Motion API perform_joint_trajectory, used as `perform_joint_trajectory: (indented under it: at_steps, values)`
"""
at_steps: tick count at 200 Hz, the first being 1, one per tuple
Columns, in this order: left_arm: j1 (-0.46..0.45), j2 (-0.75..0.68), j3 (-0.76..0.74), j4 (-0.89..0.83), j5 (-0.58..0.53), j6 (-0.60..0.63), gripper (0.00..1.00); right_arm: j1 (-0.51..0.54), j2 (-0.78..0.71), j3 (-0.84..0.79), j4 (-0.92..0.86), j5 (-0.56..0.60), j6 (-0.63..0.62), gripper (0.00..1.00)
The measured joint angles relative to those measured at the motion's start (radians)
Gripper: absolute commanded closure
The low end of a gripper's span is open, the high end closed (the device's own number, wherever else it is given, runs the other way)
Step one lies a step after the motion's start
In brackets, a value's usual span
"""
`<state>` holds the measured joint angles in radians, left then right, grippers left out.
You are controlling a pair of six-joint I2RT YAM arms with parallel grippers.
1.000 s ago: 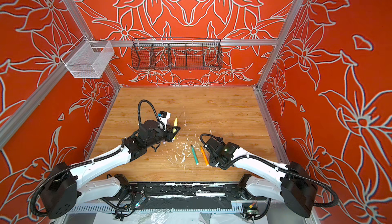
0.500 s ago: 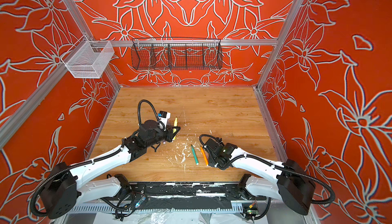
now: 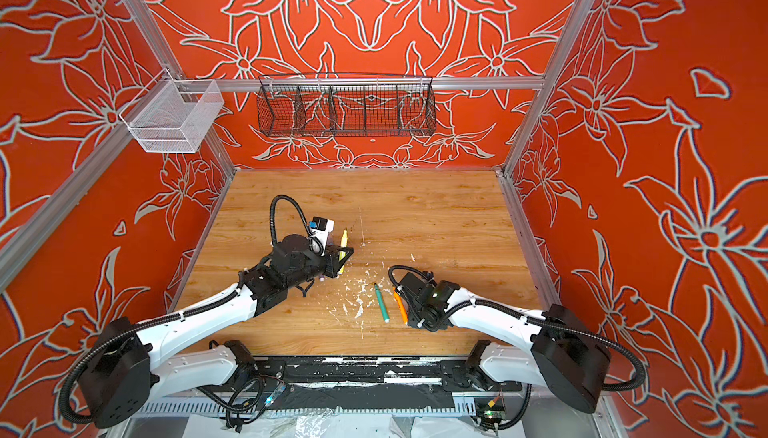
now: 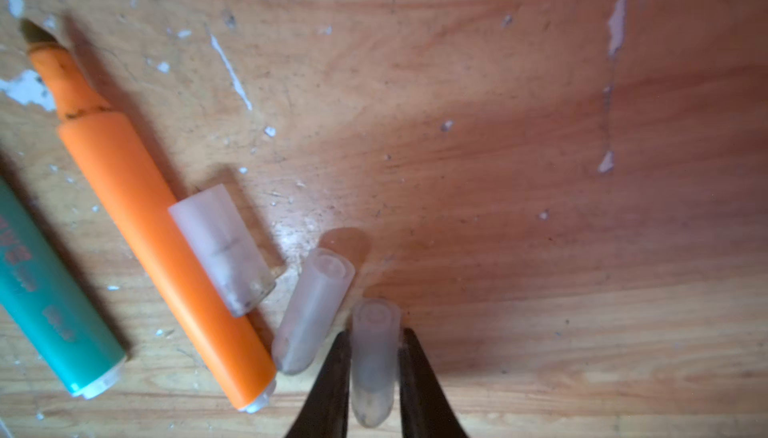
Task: Insert the pens into the pen caps
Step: 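Grasp a translucent cap with the right gripper and lift it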
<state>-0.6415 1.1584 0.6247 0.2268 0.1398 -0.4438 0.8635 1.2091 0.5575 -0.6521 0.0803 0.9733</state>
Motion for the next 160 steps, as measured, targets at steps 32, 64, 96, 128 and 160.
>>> perform_joint_trajectory:
  at_steps: [32,64,96,128,160]
  values:
    - [0.000,0.000,0.000,0.000,0.001,0.000,1.00,0.002,0.024,0.013,0.001,0.009,-0.002,0.73]
    - [0.000,0.000,0.000,0.000,0.002,0.000,1.00,0.003,0.059,0.031,0.006,0.023,-0.005,0.78]
    - [0.000,0.000,0.000,0.000,0.002,0.000,1.00,0.003,0.079,0.036,0.019,0.037,-0.006,0.88]
    - [0.000,0.000,0.000,0.001,0.004,-0.003,1.00,0.003,0.068,0.036,0.026,0.040,-0.008,0.90]
    - [0.000,0.000,0.000,0.002,0.005,-0.003,1.00,0.002,0.042,0.036,-0.003,0.048,-0.010,0.91]
